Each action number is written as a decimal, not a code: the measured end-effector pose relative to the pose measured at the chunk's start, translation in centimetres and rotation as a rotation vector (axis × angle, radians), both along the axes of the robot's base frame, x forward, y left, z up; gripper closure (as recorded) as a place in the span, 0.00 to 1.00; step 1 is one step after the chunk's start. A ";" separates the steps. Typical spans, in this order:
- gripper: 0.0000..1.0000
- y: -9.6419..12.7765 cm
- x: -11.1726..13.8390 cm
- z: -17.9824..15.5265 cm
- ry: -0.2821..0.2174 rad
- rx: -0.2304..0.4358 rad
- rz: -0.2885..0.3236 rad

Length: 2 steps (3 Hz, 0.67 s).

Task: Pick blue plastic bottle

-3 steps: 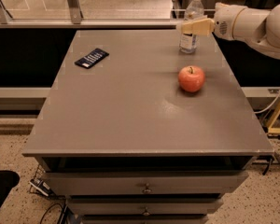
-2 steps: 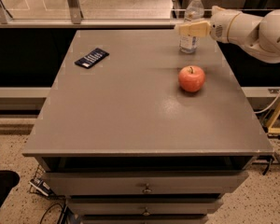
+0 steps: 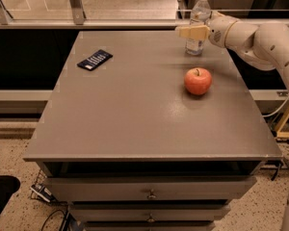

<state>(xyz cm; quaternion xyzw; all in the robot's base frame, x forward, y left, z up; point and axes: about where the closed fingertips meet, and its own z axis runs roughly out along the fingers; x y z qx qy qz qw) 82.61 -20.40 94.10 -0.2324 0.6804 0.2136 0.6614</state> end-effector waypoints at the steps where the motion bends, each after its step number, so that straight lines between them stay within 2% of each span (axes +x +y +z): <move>1: 0.16 0.1 1.0 -0.8 -0.007 0.024 -0.011; 2: 0.41 0.5 1.2 -1.0 -0.007 0.027 -0.009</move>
Offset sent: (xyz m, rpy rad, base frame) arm 0.0109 0.0015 -0.0085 0.0253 -0.0073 -0.0123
